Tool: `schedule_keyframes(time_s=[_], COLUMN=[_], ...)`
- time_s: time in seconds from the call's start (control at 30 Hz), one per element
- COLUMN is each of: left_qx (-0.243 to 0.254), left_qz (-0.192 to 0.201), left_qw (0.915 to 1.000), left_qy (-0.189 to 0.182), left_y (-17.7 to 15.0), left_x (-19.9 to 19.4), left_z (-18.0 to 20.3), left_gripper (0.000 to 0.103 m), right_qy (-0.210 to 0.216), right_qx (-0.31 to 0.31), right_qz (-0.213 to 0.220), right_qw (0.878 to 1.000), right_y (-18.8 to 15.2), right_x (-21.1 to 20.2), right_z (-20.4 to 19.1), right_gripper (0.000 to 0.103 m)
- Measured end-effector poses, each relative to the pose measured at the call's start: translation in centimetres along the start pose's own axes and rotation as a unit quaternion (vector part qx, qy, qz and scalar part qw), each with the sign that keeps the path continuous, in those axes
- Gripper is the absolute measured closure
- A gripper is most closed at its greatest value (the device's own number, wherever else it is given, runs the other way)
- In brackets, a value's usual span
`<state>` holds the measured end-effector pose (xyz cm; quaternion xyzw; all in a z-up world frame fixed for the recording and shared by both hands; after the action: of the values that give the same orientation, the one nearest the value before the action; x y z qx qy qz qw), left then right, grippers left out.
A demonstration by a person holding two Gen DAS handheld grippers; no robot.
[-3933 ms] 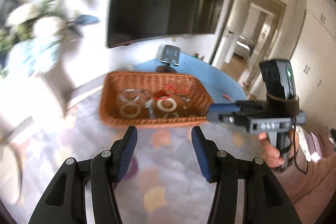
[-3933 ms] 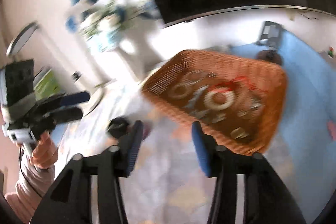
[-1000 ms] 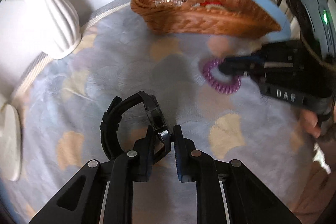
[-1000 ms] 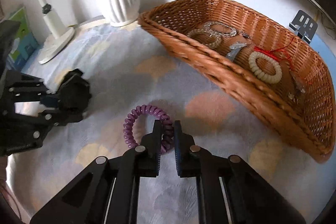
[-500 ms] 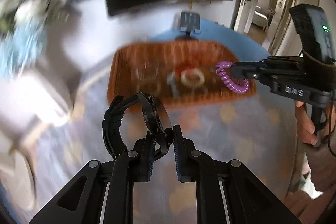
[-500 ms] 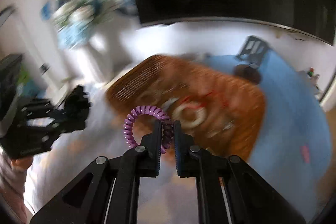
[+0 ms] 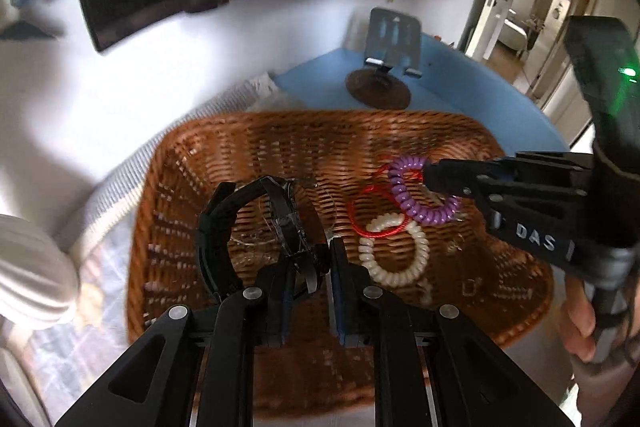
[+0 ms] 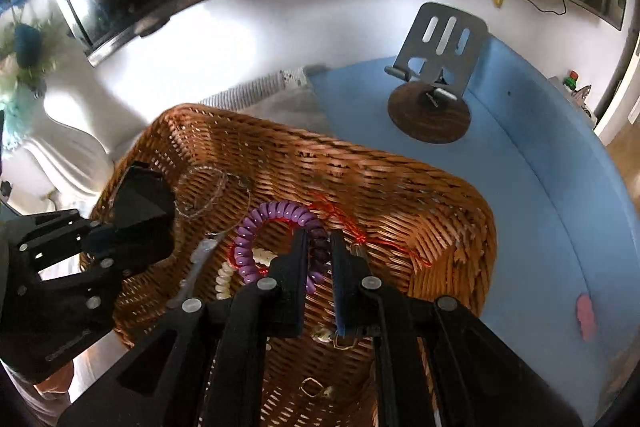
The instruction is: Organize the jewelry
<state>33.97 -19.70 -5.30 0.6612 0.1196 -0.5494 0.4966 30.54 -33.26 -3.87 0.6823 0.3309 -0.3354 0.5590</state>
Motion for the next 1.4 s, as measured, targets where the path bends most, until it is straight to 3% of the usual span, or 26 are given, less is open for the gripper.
schedule_keyframes(time_s=[0.13,0.17,0.23,0.4,0.53,0.67,0.83,0.97,1.1,1.27,1.4], left_qx=[-0.017,-0.021,-0.022,-0.013,-0.018,-0.073,-0.096,-0.113,-0.111,-0.119,-0.119], left_qz=[-0.01,-0.009,0.018,0.078,0.109,0.101,0.114,0.121,0.122,0.122,0.127], left_qw=[0.9997,0.9997,0.9996,0.9953,0.9851,0.9735,0.9635,0.9604,0.9557,0.9566,0.9493], left_qy=[0.013,0.009,0.01,0.055,0.132,0.192,0.223,0.224,0.244,0.236,0.262], left_y=[-0.4,-0.5,-0.7,-2.3,-4.6,-8.2,-12.8,-15.9,-17.8,-19.0,-19.8], left_x=[0.6,0.1,-2.1,-9.2,-13.8,-17.0,-20.3,-22.1,-23.2,-24.0,-24.6], left_z=[-0.4,-0.4,-0.2,1.0,2.3,2.6,4.1,5.3,6.4,7.3,8.0], left_gripper=[0.08,0.08,0.079,0.064,0.058,0.058,0.057,0.05,0.05,0.05,0.05], right_qy=[0.03,0.031,0.024,0.021,0.022,0.02,0.013,0.017,0.01,0.0,-0.007], right_qx=[0.004,0.008,0.012,0.005,-0.014,-0.023,-0.033,-0.029,-0.036,-0.047,-0.046], right_qz=[0.009,0.016,0.03,0.079,0.115,0.144,0.16,0.159,0.157,0.152,0.151], right_qw=[0.999,0.999,0.999,0.997,0.993,0.989,0.986,0.987,0.987,0.987,0.987], right_y=[-0.4,-0.5,-0.7,-2.3,-4.5,-7.2,-10.7,-13.1,-14.9,-16.4,-17.5], right_x=[-0.7,-1.3,-2.7,-8.3,-12.9,-16.7,-20.0,-21.5,-22.5,-23.0,-23.3], right_z=[-0.1,0.2,0.5,-0.3,-2.6,-4.5,-6.2,-7.1,-7.9,-8.8,-8.9], right_gripper=[0.089,0.083,0.073,0.071,0.067,0.06,0.059,0.05,0.05,0.049,0.047])
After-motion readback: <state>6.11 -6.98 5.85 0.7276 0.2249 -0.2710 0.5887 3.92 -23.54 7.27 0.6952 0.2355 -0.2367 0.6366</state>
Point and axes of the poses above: each gripper's, at about its wrist camera, not at the fingertips, and x roughly the way its jaws point, z to its right, y to its top, the point moved 5 cm from there along x, roughly the way its jaws point, and after that the axes turned 2 degrees about x, right-handed, at the moved point
